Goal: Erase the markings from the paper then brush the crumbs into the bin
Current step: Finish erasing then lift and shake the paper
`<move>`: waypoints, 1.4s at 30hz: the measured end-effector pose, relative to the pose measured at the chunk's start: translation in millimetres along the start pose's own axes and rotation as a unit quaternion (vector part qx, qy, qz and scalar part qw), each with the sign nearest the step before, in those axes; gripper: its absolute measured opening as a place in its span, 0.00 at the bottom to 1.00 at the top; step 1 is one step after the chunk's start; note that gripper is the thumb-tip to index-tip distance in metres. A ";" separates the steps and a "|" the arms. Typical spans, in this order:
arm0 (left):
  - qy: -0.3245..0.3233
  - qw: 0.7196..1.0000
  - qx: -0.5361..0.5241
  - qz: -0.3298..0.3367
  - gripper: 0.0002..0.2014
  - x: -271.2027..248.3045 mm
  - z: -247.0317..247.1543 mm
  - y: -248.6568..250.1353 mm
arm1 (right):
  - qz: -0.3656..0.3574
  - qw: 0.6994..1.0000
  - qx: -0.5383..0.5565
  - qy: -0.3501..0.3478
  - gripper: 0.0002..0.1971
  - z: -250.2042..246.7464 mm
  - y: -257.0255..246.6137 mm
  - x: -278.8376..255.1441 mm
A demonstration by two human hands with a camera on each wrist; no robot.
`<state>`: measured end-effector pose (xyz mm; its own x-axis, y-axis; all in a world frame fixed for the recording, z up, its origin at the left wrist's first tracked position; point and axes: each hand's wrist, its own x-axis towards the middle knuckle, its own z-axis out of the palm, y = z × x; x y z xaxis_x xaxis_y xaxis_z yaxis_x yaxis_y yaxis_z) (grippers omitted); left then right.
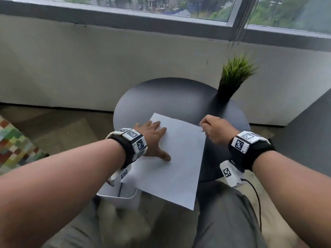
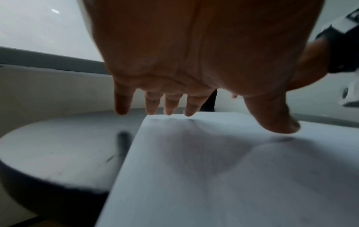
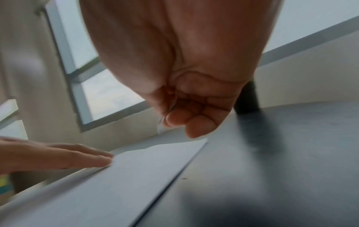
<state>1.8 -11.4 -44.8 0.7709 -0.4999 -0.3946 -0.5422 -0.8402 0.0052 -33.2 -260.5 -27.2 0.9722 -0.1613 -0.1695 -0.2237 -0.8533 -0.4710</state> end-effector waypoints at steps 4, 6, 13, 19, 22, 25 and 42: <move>-0.025 0.999 0.023 0.005 0.64 0.9 8.8 4.5 | -0.083 0.992 0.053 -0.080 0.01 15.5 -29.7 -9.3; -0.035 0.999 0.030 0.004 0.63 0.6 8.2 7.6 | -0.100 0.990 -0.016 -0.097 0.03 22.6 -31.7 -7.0; -0.050 0.996 0.071 0.030 0.67 1.0 -1.9 22.5 | -0.149 0.973 -0.123 -0.128 0.09 38.1 -29.1 -18.5; -0.053 0.995 0.067 0.051 0.66 4.6 -5.7 29.1 | -0.155 0.965 -0.161 -0.135 0.08 31.4 -29.0 -21.6; -0.056 0.996 0.057 0.039 0.67 6.1 -2.9 27.3 | -0.132 0.978 -0.152 -0.051 0.08 34.5 -24.7 -24.2; -0.063 0.996 0.056 0.034 0.70 4.9 -0.1 28.9 | -0.240 0.943 -0.155 -0.171 0.04 42.3 -32.3 -50.0; -0.060 0.996 0.055 0.035 0.65 9.1 -0.2 28.9 | -0.135 0.981 -0.133 -0.046 0.08 39.6 -22.7 -39.7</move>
<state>-6.8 -40.2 -48.1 0.6874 -0.5227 -0.5043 -0.6325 -0.7721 -0.0618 -69.4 -215.1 -44.2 0.9806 0.1232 -0.1525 0.0788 -0.9599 -0.2691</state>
